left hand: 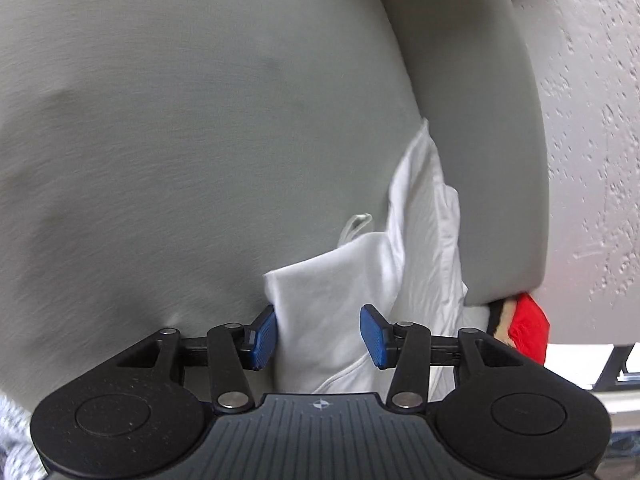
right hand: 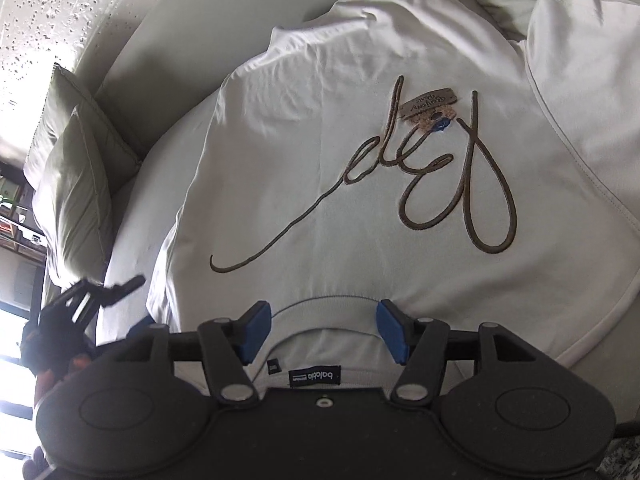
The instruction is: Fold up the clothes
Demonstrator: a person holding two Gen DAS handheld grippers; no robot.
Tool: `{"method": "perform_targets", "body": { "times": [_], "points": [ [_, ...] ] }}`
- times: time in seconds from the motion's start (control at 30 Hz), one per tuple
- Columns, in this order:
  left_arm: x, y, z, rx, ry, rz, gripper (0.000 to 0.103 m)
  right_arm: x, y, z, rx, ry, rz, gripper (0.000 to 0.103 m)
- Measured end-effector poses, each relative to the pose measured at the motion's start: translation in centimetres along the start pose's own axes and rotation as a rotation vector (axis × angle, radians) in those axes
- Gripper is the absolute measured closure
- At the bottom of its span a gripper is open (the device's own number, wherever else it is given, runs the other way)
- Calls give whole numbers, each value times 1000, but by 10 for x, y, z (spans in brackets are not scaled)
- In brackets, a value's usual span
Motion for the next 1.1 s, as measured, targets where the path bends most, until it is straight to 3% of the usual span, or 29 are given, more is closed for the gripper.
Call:
{"method": "perform_targets", "body": {
  "times": [0.2, 0.23, 0.3, 0.37, 0.5, 0.63, 0.73, 0.83, 0.87, 0.93, 0.97, 1.0, 1.07, 1.1],
  "points": [
    [18, -7, -2, -85, 76, -55, 79, -1, 1, -1, 22, -4, -15, 45],
    [19, -8, -6, -81, 97, -54, 80, -1, 2, -1, 29, -5, -13, 45],
    [22, -9, -13, -50, 145, -46, 99, -1, 2, -1, 35, -6, -10, 45],
    [23, -4, -26, 15, 214, 13, 103, -1, 2, -1, 37, -7, -12, 45],
    [1, 37, -64, 181, 386, 297, 103, 0, 0, 0, 24, -9, -34, 45],
    [-48, 103, -70, 319, 506, 679, 103, 0, 1, 0, 26, -2, -28, 45],
    [-90, 146, -29, 405, 457, 973, 103, 0, 4, -4, 49, 15, 19, 45],
    [-131, 149, 30, 494, 272, 1198, 103, -1, 10, -13, 60, 38, 68, 45],
    [-139, 142, 47, 519, 200, 1232, 103, -1, 13, -16, 59, 41, 78, 45],
    [-147, 123, 71, 565, 71, 1234, 100, -2, 21, -22, 65, 42, 100, 45],
    [-143, 110, 74, 581, 45, 1204, 96, -3, 25, -25, 69, 42, 112, 45],
    [-134, 101, 67, 580, 40, 1160, 88, -3, 29, -27, 73, 44, 121, 45],
    [-121, 96, 48, 530, 64, 1051, 84, -3, 37, -30, 82, 49, 139, 42],
    [-115, 95, 37, 498, 86, 993, 75, -3, 42, -31, 86, 51, 147, 42]
  ]
}}
Point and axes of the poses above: each gripper's, at about its wrist camera, not at the fingertips, and z roughly the way its jaws point, y to its right, x to its top, the point moved 8 cm from there along z, roughly the way its jaws point, and after that the axes turned 12 degrees about -y, right-handed, at the moved point
